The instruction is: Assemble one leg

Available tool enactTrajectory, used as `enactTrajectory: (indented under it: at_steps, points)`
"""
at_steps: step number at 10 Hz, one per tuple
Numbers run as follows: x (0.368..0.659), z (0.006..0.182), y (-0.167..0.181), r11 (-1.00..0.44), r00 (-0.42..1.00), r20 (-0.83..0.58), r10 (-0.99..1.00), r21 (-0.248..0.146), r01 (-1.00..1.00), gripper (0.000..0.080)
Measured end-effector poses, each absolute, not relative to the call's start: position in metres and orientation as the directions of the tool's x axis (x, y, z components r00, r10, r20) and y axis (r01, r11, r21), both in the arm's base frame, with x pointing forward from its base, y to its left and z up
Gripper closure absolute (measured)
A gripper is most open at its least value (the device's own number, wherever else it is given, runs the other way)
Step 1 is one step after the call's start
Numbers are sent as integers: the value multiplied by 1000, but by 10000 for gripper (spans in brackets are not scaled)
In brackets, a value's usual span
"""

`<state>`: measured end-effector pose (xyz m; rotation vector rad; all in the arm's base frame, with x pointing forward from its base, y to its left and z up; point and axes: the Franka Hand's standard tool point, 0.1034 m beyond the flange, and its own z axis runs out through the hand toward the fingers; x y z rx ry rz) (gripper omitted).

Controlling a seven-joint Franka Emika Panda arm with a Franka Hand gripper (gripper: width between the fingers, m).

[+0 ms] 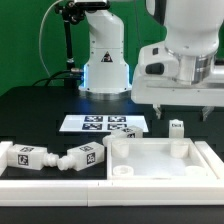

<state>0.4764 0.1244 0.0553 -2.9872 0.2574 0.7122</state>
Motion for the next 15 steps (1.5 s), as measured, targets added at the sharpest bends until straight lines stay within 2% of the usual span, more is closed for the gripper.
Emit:
enactTrajectory:
  at_steps: [1, 5, 7, 11, 14, 15]
  points:
    - [475, 58, 121, -984, 832, -538, -133, -28, -176, 151]
    - [473, 53, 116, -987, 668, -738, -100, -10, -158, 151]
    - [465, 44, 125, -981, 647, -754, -114, -17, -192, 151]
    - [444, 11, 141, -983, 627, -772, -105, -16, -183, 151]
    - [436, 6, 144, -985, 608, -789, -94, -14, -170, 151]
    - [436, 6, 144, -985, 607, -789, -94, -13, -170, 273]
